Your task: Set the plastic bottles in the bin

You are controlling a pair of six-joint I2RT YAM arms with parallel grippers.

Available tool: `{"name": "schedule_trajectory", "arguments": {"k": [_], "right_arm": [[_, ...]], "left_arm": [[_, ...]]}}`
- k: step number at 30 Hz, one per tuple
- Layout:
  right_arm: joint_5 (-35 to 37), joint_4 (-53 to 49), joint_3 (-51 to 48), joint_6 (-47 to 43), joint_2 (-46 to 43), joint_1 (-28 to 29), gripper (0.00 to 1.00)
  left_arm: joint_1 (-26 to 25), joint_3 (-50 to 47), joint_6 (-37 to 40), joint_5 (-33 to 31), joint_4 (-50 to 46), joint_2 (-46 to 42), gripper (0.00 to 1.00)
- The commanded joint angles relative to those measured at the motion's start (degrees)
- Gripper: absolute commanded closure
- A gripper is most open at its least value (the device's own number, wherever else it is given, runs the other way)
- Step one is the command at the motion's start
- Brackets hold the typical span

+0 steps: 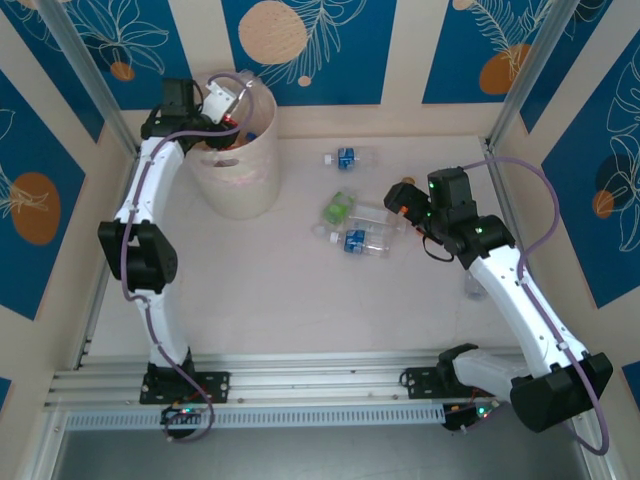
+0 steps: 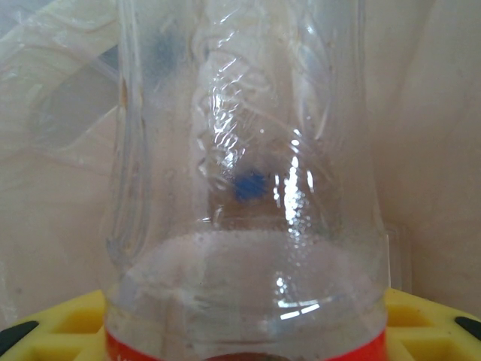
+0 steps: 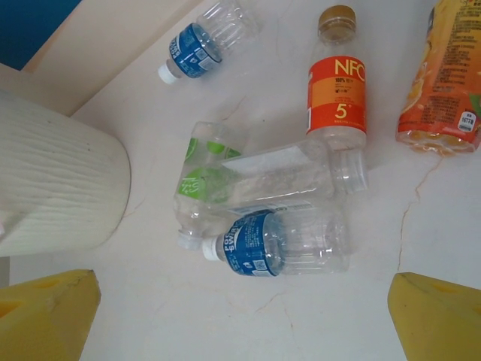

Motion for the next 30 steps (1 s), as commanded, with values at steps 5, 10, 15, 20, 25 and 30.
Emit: {"name": "schedule_trajectory", "arguments": {"k": [5, 10, 15, 20, 25, 30], "right_arm": [[1.16, -0.66, -0.41, -0.40, -0.62, -0.48, 0.01], [1.83, -0.73, -0.40, -0.95, 0.06, -0.60, 0.01], [3.43, -0.66, -1.27, -1.56, 2.19, -0.83, 0.01], [4.34, -0.56, -2.24, -1.96, 4.48, -1.33, 0.01], [2.91, -0.76, -3.29, -1.83, 5.96, -4.11, 0.01], [2.19, -2.03, -4.23, -2.03, 6.48, -7.81, 0.01]], "left_arm": [[0.69, -0.98, 2.94, -1.02, -1.70, 2.00, 0.39], [0.77, -1.46, 3.18, -1.72, -1.37, 2.27, 0.35], [0.74, -1.06, 2.65, -2.32, -1.11, 2.78, 0.29], [0.69, -1.04, 2.43, -2.46, -1.02, 3.14, 0.27], [0.74, -0.93, 2.08, -3.28, -0.58, 3.17, 0.28], [0.69, 0.50, -0.21, -7.58, 0.82, 2.59, 0.27]]}}
